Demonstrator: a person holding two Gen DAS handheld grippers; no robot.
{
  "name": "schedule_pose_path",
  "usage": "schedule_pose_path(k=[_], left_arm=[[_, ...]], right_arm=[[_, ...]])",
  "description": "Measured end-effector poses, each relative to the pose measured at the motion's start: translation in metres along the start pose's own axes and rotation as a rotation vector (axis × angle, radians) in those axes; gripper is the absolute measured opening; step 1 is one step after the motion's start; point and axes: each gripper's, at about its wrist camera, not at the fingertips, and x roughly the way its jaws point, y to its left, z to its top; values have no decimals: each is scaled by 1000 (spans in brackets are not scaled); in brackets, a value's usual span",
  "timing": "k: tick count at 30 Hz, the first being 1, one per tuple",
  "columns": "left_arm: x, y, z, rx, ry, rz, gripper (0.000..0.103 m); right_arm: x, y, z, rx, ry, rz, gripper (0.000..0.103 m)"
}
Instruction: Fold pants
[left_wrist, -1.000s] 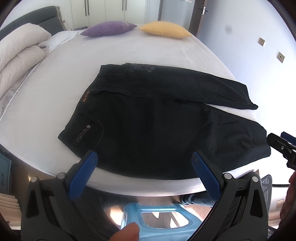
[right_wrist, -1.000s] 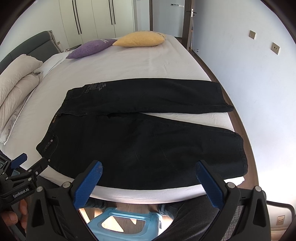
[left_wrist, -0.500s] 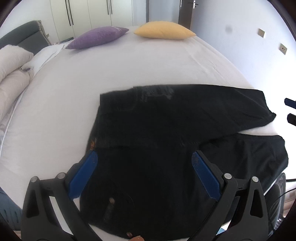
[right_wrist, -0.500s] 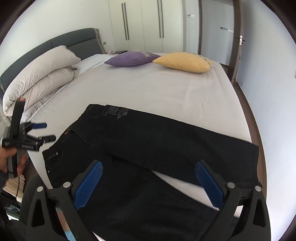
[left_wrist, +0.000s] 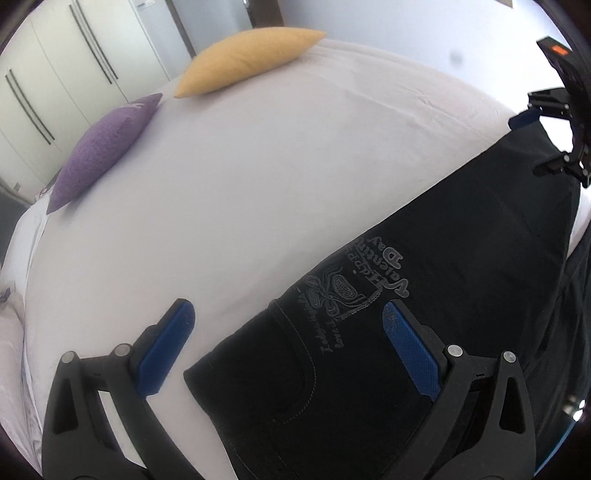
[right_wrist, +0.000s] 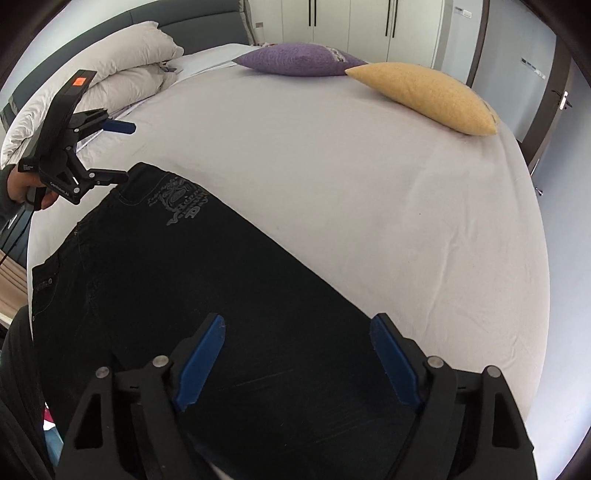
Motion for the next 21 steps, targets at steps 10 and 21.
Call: schedule_pose_path(k=[10,21], left_arm=[[67,14,18,112,81,-111,96],[109,37,5,105,190,-275,65]], right_arm=[[64,-18,17,-64,121,90,57],[71,-47,19,-51,174,181,58]])
